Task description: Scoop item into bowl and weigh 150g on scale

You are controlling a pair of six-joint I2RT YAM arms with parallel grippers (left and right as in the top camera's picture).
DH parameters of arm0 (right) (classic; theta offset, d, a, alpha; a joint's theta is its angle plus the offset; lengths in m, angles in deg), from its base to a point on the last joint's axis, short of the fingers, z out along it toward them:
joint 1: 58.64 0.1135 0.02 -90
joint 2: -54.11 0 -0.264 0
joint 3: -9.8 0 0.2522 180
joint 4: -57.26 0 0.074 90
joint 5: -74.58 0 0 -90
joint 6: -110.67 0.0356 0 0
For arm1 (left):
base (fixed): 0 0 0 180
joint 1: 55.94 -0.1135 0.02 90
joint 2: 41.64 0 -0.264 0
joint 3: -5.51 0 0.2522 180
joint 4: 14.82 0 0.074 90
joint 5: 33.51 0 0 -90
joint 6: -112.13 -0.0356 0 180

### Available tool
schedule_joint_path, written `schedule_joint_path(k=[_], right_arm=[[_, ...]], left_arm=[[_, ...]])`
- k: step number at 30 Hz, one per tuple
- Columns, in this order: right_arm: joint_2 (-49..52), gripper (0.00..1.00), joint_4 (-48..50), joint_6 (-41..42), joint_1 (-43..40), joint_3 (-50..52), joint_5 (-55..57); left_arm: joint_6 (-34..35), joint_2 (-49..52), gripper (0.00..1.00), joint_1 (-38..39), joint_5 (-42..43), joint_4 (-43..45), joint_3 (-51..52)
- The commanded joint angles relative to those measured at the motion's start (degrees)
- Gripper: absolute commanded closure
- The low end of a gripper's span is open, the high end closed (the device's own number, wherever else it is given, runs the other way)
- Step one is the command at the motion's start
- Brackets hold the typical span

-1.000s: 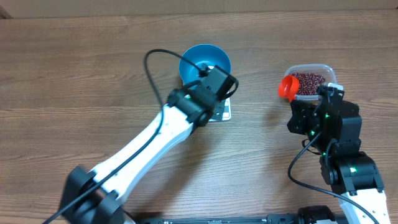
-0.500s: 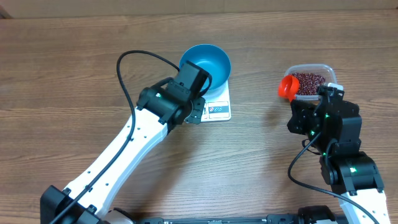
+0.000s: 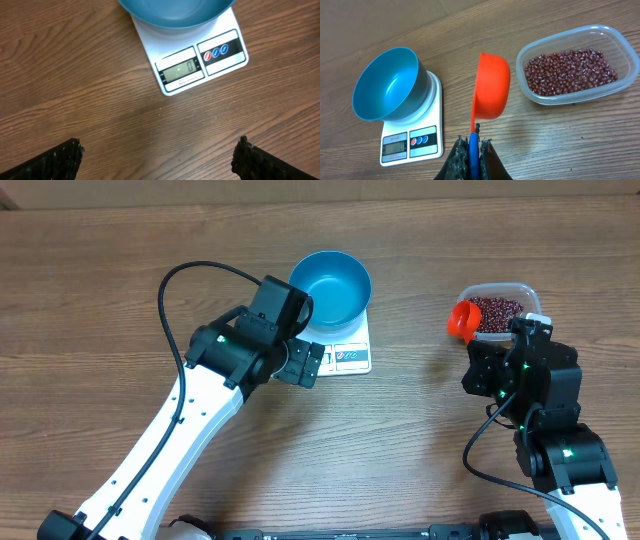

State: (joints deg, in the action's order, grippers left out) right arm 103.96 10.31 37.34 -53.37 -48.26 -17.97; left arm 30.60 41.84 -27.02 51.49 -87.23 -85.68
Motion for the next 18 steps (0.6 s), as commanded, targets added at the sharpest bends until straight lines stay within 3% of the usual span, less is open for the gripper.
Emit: schedule_joint_path(k=[1,7,18], right_arm=[[-0.04,0.96,0.07,-0.26,-0.26,-1.36,0.55],[-0.04,0.96,0.07,-0.26,-0.26,-1.36,0.55],[-0.04,0.96,0.07,-0.26,-0.26,-1.36,0.57]], left_arm=[[-3.80,-0.72,0.00,-0.09,1.88,0.17,0.57],[-9.86,-0.72,0.00,-0.04,2.14,0.17,0.57],[-9.60,-0.72,0.00,-0.04,2.05,0.15,0.57]])
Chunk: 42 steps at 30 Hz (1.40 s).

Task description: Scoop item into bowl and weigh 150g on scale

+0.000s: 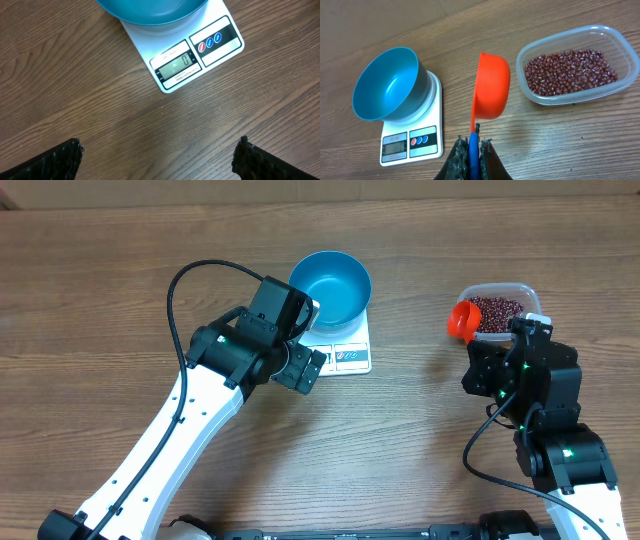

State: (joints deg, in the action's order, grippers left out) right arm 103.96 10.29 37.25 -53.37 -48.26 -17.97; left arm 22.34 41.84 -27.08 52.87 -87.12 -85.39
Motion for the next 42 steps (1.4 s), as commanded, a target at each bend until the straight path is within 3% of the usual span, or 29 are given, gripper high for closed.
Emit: schedule_joint_path(k=[1,36,42], right_arm=[[-0.04,0.96,0.09,-0.17,-0.26,-1.38,0.57],[0.48,0.96,0.94,-0.24,-0.15,-1.44,-1.11],[2.01,0.96,1.38,-3.37,-0.15,-4.79,-0.90]], left_arm=[[-1.33,-0.72,0.00,0.02,0.68,0.07,0.28],[-1.33,-0.72,0.00,0.02,0.68,0.07,0.28],[-1.31,-0.72,0.00,0.02,0.68,0.07,0.28]])
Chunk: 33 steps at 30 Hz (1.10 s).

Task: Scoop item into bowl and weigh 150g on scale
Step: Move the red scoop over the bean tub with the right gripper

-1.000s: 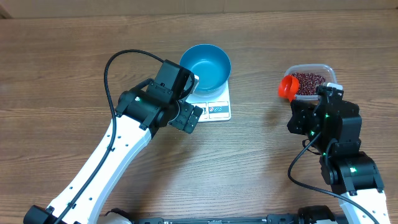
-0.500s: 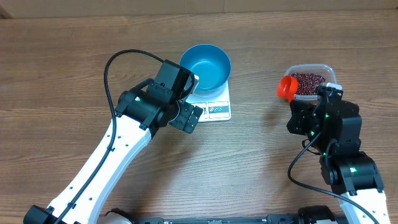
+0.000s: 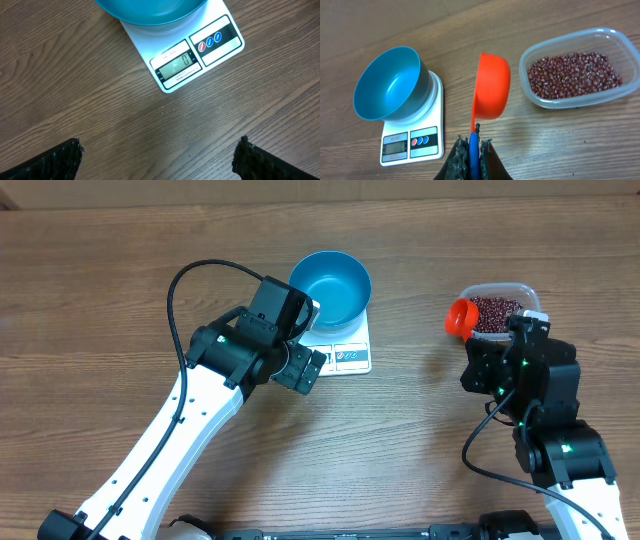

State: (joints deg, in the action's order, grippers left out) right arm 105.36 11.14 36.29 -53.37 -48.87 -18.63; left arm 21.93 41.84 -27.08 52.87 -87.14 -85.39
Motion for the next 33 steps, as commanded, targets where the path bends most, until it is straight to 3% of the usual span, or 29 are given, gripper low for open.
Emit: schedule_joint_path(k=[1,9,20,27,33], right_arm=[[1.22,0.97,0.22,-3.19,-0.15,-5.44,-0.24],[7.91,0.96,-5.90,-5.97,-0.15,-15.23,6.01],[15.39,0.96,-8.11,-11.28,-0.17,-19.52,21.24],[24.46,0.97,-9.94,-14.25,-0.17,-24.30,26.25],[34.80,0.97,-18.58,-15.34,-0.24,-34.16,29.16]], left_arm=[[-0.90,-0.72,0.00,0.02,0.68,0.11,0.28],[-0.90,-0.72,0.00,0.02,0.68,0.09,0.28],[-0.92,-0.72,0.00,0.02,0.68,0.09,0.28],[-0.90,-0.72,0.00,0.02,0.68,0.09,0.28],[-0.92,-0.72,0.00,0.02,0.68,0.09,0.28]])
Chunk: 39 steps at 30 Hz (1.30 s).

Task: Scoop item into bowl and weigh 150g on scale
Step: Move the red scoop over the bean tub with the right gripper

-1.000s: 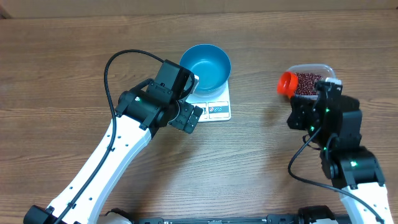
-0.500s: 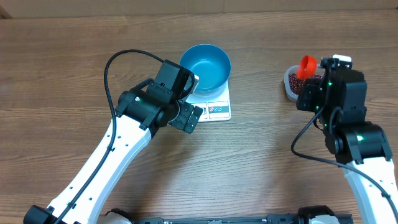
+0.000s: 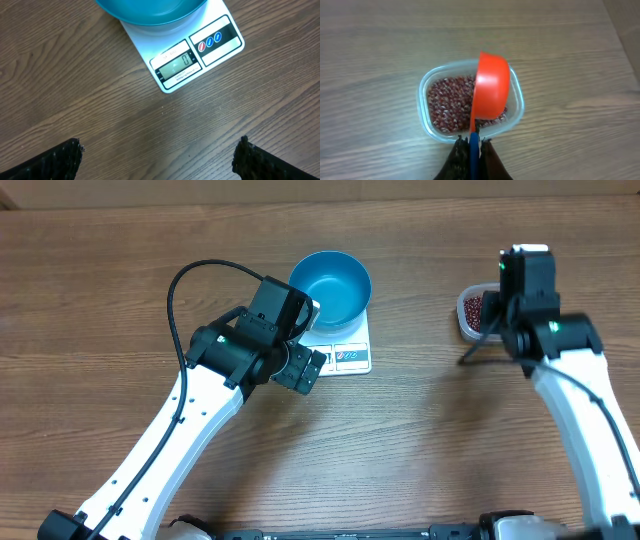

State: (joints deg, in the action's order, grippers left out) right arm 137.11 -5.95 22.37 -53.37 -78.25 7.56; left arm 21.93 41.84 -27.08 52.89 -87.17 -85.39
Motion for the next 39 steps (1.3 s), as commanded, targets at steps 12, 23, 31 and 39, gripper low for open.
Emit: schedule_joint_path(k=[12,23,31,39], right_arm=[[13.94,0.97,-6.14,-1.57,-1.53,-9.42,7.87],[16.50,0.96,-4.92,-3.91,-5.46,-9.40,2.19],[17.90,0.97,-3.32,-5.25,-5.46,-9.40,0.04],[20.79,0.96,-2.86,-5.22,-5.46,-9.38,0.28]], left_arm=[[-0.90,-0.72,0.00,0.02,0.66,0.11,0.28],[-0.92,-0.72,0.00,0.02,0.66,0.11,0.28],[-0.90,-0.72,0.00,0.02,0.66,0.11,0.28],[-0.90,-0.72,0.00,0.02,0.66,0.11,0.28]])
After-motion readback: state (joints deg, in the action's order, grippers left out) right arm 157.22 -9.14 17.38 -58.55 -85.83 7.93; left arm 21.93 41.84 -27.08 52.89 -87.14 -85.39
